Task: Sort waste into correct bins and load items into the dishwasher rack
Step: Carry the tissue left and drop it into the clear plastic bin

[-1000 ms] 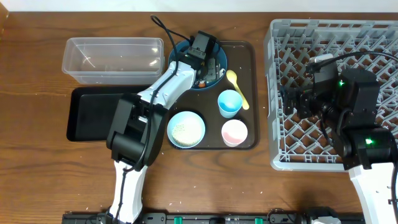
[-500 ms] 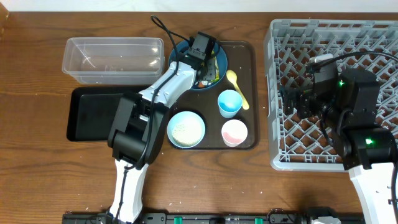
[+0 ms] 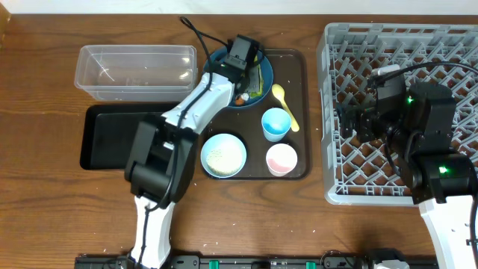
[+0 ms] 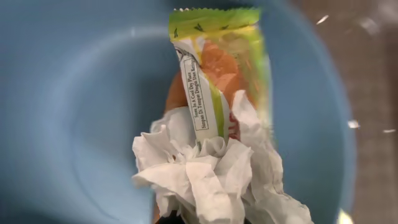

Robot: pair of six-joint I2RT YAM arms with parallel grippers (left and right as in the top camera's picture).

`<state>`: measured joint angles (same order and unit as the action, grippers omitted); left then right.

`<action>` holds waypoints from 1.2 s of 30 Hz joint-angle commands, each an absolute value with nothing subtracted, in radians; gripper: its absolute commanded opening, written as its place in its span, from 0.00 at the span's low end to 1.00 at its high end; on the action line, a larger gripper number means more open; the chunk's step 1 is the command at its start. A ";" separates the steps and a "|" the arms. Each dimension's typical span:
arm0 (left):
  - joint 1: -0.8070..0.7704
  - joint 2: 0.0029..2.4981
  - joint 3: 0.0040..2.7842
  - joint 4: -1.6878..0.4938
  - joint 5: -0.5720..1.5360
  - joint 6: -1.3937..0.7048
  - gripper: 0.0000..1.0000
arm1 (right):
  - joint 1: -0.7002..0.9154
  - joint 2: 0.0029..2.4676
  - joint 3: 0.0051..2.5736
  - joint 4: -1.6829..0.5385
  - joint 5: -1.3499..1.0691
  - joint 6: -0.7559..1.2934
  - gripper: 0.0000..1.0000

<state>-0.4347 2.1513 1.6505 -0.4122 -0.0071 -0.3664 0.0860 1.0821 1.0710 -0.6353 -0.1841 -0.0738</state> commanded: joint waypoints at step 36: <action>-0.051 1.953 1.664 -0.542 -0.125 -0.380 0.06 | 0.079 1.080 1.091 -0.632 -0.192 -0.083 0.95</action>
<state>-0.0677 1.9160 1.6505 -0.5274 -0.1032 -0.3702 0.0860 1.0821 1.0710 -0.6334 -0.1841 -0.0738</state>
